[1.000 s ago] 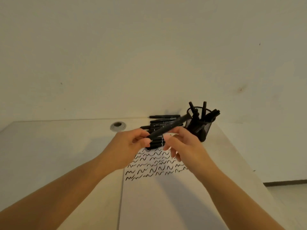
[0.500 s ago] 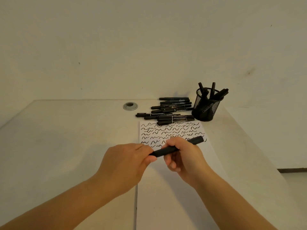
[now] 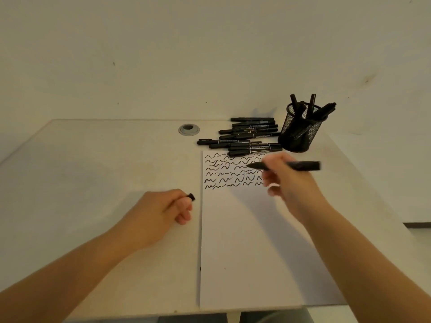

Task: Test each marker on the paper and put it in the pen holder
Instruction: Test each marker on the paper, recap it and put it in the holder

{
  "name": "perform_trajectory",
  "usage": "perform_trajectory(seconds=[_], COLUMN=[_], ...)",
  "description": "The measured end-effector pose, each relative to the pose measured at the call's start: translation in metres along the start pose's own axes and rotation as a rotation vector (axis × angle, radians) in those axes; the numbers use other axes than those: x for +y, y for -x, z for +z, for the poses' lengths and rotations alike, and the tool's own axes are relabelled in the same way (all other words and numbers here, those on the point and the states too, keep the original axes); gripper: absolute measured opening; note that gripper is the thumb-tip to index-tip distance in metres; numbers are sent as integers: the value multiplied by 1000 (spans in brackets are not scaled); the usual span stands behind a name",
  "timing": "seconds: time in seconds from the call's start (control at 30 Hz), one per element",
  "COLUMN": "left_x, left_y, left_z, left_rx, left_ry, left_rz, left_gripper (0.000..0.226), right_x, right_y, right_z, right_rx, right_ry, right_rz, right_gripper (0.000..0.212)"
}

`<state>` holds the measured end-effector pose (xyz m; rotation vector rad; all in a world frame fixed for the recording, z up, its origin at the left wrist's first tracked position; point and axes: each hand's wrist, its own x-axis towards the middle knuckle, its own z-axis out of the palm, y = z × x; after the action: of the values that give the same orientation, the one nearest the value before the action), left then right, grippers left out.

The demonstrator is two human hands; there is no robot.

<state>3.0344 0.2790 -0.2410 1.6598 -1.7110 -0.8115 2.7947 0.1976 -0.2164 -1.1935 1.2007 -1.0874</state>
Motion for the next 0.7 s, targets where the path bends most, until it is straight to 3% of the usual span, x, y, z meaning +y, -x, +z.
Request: perform_trajectory(seconds=[0.1, 0.37, 0.57, 0.7], left_x=[4, 4, -5, -10], left_y=[-2, -7, -8, -11], left_z=[14, 14, 11, 12], left_rx=[-16, -1, -27, -42], left_ry=[-77, -165, -245, -230], left_rz=[98, 203, 299, 284], left_gripper=[25, 16, 46, 52], right_x=[9, 18, 34, 36], right_y=[2, -7, -8, -6], right_z=[21, 54, 52, 56], right_rx=[-113, -41, -42, -117], right_ry=[129, 172, 240, 302], right_rz=[19, -83, -161, -211], right_gripper=[6, 14, 11, 15])
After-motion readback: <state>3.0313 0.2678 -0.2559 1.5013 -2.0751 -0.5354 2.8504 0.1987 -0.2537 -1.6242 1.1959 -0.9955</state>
